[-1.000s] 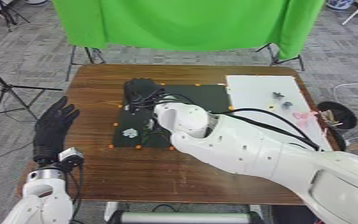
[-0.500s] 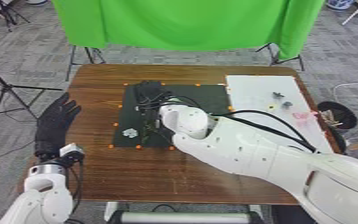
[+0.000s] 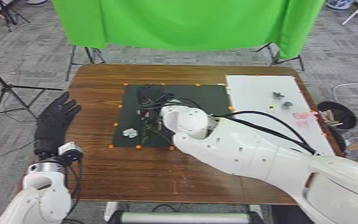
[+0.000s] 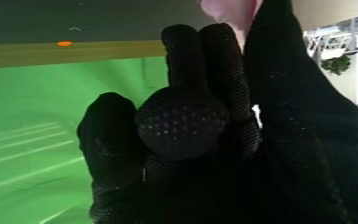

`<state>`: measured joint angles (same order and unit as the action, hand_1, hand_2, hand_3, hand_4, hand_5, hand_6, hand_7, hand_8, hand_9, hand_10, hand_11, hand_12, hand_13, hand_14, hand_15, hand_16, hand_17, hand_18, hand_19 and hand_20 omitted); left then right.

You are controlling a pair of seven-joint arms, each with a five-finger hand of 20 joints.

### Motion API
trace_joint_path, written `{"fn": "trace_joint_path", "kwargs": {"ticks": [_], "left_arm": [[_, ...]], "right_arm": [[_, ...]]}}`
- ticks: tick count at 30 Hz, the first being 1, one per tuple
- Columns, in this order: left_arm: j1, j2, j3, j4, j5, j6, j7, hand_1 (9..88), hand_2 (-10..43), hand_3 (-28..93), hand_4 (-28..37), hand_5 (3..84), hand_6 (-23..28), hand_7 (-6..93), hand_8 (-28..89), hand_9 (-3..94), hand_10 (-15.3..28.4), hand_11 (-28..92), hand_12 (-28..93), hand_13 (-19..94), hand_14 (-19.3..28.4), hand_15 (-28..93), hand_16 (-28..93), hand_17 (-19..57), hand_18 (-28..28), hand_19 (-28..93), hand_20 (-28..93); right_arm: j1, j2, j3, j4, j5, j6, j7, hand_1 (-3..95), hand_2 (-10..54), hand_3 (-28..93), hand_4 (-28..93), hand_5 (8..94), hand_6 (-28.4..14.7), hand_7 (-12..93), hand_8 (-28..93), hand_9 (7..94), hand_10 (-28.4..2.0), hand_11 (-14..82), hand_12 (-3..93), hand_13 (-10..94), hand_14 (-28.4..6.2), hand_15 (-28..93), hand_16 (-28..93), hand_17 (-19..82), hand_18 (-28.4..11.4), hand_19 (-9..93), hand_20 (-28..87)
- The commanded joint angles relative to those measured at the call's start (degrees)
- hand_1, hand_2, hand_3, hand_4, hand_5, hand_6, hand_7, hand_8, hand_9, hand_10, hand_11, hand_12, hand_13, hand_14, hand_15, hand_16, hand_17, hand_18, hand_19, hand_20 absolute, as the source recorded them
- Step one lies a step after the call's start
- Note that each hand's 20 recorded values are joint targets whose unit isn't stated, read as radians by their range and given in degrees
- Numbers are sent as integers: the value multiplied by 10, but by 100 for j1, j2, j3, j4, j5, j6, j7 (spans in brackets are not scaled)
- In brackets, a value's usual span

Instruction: Arrange flowers

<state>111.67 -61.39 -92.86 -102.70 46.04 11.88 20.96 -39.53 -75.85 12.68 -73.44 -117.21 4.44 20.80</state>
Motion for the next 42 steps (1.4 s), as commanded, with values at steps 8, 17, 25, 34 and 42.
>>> {"fn": "trace_joint_path", "kwargs": {"ticks": [8,17,25,34,42], "left_arm": [[149,-83,-170,-22,23,-60,-105,334,-95,638,-283,416,-10,164,-95,409,106,174,101,367,135,188,-12,104,89,26,191],[461,-153,-326,-175,-9,20,-85,336,-95,637,-283,414,-12,166,-95,410,106,173,101,367,136,188,-12,103,89,25,189],[543,-193,-245,-249,-45,71,-33,336,-95,637,-283,414,-14,166,-96,410,106,174,101,367,136,188,-12,103,89,26,189],[590,-203,-160,-337,-112,132,1,336,-95,640,-283,415,-14,166,-96,410,107,174,101,368,137,189,-12,103,89,26,190],[648,-159,84,-494,-184,320,70,337,-95,637,-283,416,-14,164,-95,411,107,174,101,369,136,190,-12,103,89,26,190]], "right_arm": [[494,1147,551,-1776,293,-386,38,399,-95,719,-176,594,25,193,-115,646,-125,119,157,901,-17,619,271,641,-129,932,559],[-602,3619,2589,-3461,287,-1023,670,308,-95,699,-156,514,5,132,-84,555,-144,78,161,859,-31,623,267,595,-140,932,529],[-2704,4599,4857,-3430,557,-1737,1482,178,-95,616,-135,252,-50,-2,-25,294,-216,4,142,771,-91,609,239,518,-185,912,441],[-3939,4716,5826,-2955,838,-2264,1861,109,-95,539,-259,224,-58,-35,-14,248,-239,-10,87,767,-110,599,233,506,-206,911,422],[-4251,4626,5762,-2621,760,-2049,1964,95,-95,574,-246,258,-47,-11,-20,282,-228,3,89,776,-109,611,230,513,-209,924,414]]}}
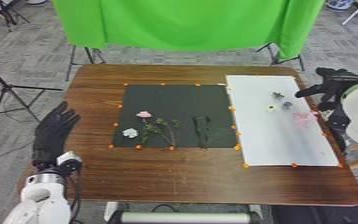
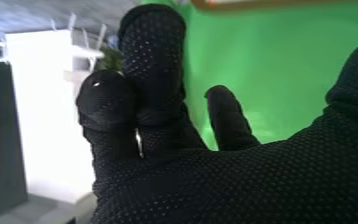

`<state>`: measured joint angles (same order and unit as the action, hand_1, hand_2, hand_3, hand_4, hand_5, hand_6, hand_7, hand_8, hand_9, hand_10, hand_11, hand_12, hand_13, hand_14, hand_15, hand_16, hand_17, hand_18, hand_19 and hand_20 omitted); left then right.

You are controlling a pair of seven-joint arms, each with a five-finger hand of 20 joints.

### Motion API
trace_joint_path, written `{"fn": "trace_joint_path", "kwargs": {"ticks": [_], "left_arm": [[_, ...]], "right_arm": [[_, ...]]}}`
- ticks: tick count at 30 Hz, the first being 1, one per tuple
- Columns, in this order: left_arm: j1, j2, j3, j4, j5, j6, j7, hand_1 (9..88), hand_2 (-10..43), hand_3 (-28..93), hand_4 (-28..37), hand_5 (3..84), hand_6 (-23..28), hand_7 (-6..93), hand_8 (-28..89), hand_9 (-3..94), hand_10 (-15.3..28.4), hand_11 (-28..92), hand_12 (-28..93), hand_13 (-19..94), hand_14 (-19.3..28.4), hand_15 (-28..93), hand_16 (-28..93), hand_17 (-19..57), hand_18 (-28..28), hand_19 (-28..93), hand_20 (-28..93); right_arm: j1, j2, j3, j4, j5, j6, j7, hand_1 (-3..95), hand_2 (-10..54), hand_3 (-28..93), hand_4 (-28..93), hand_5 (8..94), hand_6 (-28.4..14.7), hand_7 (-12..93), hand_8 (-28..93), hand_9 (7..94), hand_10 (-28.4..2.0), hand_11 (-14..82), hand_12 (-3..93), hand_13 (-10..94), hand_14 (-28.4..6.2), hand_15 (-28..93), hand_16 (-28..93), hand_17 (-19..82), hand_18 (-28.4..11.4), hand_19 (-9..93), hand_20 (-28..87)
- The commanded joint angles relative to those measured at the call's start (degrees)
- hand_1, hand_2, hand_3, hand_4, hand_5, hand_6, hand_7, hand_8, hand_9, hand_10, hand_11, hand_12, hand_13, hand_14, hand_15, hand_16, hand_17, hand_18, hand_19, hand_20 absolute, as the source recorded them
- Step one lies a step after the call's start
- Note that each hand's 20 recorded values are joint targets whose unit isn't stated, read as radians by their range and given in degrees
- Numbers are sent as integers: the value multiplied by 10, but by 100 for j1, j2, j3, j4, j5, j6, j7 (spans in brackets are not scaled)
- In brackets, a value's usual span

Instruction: Arrange flowers

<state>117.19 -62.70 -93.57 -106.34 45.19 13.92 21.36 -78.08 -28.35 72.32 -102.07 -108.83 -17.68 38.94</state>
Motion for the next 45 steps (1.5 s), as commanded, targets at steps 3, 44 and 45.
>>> {"fn": "trace_joint_path", "kwargs": {"ticks": [3,44,45], "left_arm": [[106,-31,152,-133,-102,98,-1,337,-95,637,-283,417,-14,164,-95,411,107,174,101,369,136,190,-12,103,89,26,190],[161,22,85,-132,-125,120,-31,327,-95,648,-283,430,-14,165,-95,412,108,173,101,368,137,191,-12,102,91,26,191],[218,14,66,-158,-133,139,2,326,-95,649,-283,430,-14,165,-95,412,108,173,101,368,138,191,-12,102,91,26,191]], "right_arm": [[-628,-144,-127,291,-138,226,206,95,-95,584,-238,270,-44,-2,-25,294,-221,8,90,778,-107,615,229,515,-210,928,412],[232,305,-895,-424,-1111,3605,-693,538,-39,619,-234,792,29,198,27,820,-97,137,177,907,-26,636,258,648,-142,932,548],[713,267,-1350,-420,-1060,3638,-828,538,-39,619,-233,793,28,197,28,820,-98,136,178,907,-25,636,259,648,-142,932,549]]}}
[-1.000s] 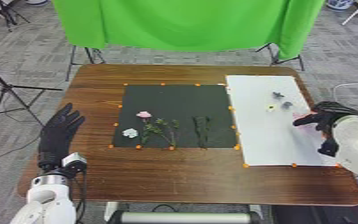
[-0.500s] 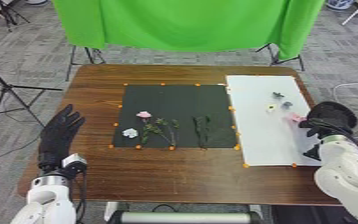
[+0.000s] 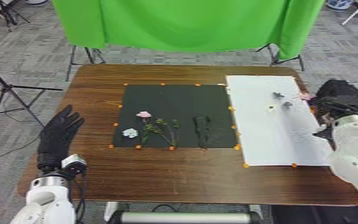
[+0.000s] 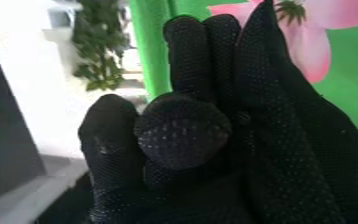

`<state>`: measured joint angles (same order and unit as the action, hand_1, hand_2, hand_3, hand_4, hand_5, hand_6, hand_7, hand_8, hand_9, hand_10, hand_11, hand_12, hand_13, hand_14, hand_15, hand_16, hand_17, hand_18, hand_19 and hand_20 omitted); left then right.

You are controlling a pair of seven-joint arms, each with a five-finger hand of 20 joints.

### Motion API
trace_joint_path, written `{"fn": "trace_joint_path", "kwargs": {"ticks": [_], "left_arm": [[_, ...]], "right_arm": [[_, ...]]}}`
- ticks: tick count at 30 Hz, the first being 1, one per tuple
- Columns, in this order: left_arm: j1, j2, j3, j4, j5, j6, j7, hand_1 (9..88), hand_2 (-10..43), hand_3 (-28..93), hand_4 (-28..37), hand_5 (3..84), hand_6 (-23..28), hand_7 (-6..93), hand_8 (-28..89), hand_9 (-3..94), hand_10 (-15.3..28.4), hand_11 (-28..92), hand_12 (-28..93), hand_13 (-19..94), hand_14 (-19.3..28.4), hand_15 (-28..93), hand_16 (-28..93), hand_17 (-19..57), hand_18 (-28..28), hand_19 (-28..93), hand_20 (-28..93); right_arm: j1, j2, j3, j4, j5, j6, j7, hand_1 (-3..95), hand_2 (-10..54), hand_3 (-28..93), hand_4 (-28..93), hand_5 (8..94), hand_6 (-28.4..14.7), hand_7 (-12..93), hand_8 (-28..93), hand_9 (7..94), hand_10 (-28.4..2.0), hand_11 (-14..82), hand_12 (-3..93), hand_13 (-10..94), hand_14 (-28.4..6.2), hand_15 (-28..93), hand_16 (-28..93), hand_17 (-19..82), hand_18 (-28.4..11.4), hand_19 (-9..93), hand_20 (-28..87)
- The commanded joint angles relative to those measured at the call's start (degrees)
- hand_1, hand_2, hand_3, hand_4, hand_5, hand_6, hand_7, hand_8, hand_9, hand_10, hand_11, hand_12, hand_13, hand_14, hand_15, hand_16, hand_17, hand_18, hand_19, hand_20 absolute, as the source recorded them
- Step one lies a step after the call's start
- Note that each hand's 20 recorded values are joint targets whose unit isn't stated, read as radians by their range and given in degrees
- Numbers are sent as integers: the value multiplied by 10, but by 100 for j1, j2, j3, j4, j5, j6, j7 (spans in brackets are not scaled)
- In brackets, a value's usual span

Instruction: Arrange flowers

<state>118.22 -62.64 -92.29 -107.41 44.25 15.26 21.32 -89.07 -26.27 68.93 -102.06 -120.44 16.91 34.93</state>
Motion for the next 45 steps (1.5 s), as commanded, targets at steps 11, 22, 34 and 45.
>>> {"fn": "trace_joint_path", "kwargs": {"ticks": [11,22,34,45], "left_arm": [[-87,37,68,16,21,-47,-17,323,-95,653,-283,430,-14,165,-95,411,108,171,101,367,138,191,-13,102,91,25,191],[-59,7,60,41,-26,-17,-2,321,-95,653,-283,430,-15,165,-95,411,108,171,101,366,137,189,-12,101,92,25,190],[-115,9,100,59,-12,-66,-52,318,-95,656,-283,435,-15,166,-95,409,109,169,102,363,136,185,-11,99,94,25,190],[-153,25,53,104,-7,-183,-125,319,-95,654,-283,443,-15,166,-94,406,106,166,102,360,136,184,-9,98,94,24,190]], "right_arm": [[5277,-1425,-4897,-37,849,-75,-1686,539,-39,615,-232,797,26,184,32,820,-95,129,182,906,-22,640,262,650,-136,932,557],[5739,-2343,-5960,242,1026,-393,-2498,537,-38,615,-232,795,29,183,31,817,-92,126,182,908,-21,643,262,653,-133,932,564],[5545,-2767,-6325,740,910,-640,-2601,535,-35,615,-234,791,33,189,27,814,-91,126,179,911,-18,649,263,658,-134,932,582],[5365,-2876,-6312,1058,757,-794,-2386,533,-34,616,-234,788,34,193,21,812,-90,125,177,912,-17,652,265,659,-136,932,593]]}}
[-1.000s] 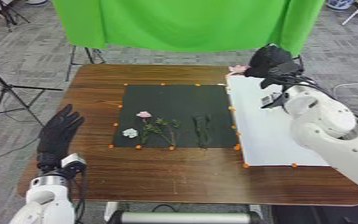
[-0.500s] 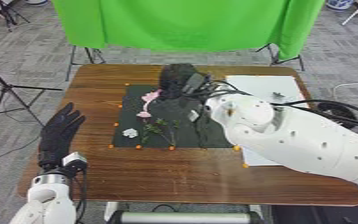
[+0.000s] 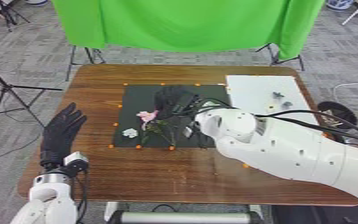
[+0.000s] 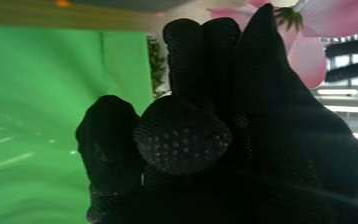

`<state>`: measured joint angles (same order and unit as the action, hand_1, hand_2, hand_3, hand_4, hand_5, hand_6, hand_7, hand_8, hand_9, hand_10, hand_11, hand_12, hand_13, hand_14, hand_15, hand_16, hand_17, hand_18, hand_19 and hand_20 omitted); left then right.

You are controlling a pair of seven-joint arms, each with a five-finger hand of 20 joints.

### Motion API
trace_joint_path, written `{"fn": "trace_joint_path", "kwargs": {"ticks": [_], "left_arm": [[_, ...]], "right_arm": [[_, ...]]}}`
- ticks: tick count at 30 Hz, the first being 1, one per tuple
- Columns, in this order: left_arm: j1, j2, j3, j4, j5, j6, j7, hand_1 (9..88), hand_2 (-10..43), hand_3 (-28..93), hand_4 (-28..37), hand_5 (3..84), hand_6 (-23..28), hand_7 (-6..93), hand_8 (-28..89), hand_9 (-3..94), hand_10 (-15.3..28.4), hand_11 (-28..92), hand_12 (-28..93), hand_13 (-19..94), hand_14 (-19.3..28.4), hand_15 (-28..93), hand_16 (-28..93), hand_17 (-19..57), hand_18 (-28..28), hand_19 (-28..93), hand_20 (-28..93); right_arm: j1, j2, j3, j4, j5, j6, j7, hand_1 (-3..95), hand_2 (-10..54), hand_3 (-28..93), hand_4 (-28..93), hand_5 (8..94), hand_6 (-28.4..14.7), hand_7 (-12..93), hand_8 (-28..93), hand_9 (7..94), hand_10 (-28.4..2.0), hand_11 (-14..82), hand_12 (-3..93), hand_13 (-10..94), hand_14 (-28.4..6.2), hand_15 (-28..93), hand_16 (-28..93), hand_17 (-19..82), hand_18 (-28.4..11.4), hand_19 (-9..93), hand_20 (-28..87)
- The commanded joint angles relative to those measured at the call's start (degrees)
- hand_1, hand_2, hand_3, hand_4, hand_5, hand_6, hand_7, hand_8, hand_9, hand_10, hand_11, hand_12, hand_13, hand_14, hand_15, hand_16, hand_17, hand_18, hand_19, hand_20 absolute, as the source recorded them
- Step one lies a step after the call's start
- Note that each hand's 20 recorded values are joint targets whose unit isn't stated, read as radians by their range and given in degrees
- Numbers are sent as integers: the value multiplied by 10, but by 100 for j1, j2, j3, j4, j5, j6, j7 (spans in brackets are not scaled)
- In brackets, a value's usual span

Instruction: Arrange flowers

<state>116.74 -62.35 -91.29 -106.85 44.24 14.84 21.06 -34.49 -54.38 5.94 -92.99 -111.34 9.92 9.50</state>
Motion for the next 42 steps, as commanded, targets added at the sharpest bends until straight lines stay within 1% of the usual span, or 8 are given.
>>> {"fn": "trace_joint_path", "kwargs": {"ticks": [1,6,7,10,11,23,28,42], "left_arm": [[-32,-10,-64,80,-1,-177,-121,319,-95,654,-283,444,-15,166,-94,406,106,166,102,360,136,184,-9,98,94,24,191],[-78,-3,-81,118,15,-260,-183,320,-95,652,-283,448,-14,166,-94,405,107,164,103,358,135,183,-9,97,94,24,191],[-143,-9,-131,183,24,-326,-245,320,-95,652,-283,448,-15,166,-93,404,107,164,103,357,136,182,-9,97,94,24,190],[-221,-14,-124,221,36,-328,-293,320,-95,651,-283,450,-15,166,-94,403,106,163,103,356,137,181,-8,96,94,24,190],[-212,-29,-146,245,34,-376,-279,319,-95,652,-283,451,-15,167,-94,403,106,163,103,356,137,181,-8,96,94,24,189],[-172,-36,-97,204,41,-334,-234,319,-95,651,-283,452,-14,166,-93,403,106,162,104,356,136,178,-6,95,95,23,189],[-225,-45,-125,250,40,-378,-264,319,-95,653,-283,453,-14,167,-93,402,106,162,104,355,136,179,-6,95,95,24,189],[-200,-50,-122,221,40,-380,-240,319,-95,652,-283,454,-14,167,-92,402,106,164,104,354,136,178,-6,94,95,23,189]], "right_arm": [[-113,-81,0,181,-173,-113,162,533,-34,615,-234,788,34,193,22,811,-90,126,177,912,-17,652,265,659,-136,932,594],[-174,-105,-8,235,-241,-168,235,533,-33,615,-233,786,35,195,21,811,-91,126,175,912,-18,652,265,659,-137,932,595],[-189,-176,17,317,-264,-190,240,532,-33,615,-233,786,35,195,21,810,-91,126,175,912,-18,652,266,659,-137,932,595],[-217,-195,94,407,-323,-212,202,532,-34,615,-233,786,34,195,19,809,-91,127,174,912,-17,652,266,659,-137,932,596],[-196,-198,66,381,-316,-207,284,532,-33,615,-233,786,34,196,19,809,-91,127,173,911,-18,652,266,659,-137,932,596],[-103,-213,35,453,-414,-120,350,531,-34,616,-233,786,33,196,18,808,-91,127,171,912,-18,652,266,658,-137,932,596],[-50,-200,48,516,-510,-82,365,531,-34,617,-234,786,33,196,18,808,-92,128,171,912,-18,652,266,658,-137,932,596],[19,-207,20,491,-345,-17,461,529,-33,617,-229,785,35,198,19,806,-91,127,169,912,-19,652,266,658,-138,932,596]]}}
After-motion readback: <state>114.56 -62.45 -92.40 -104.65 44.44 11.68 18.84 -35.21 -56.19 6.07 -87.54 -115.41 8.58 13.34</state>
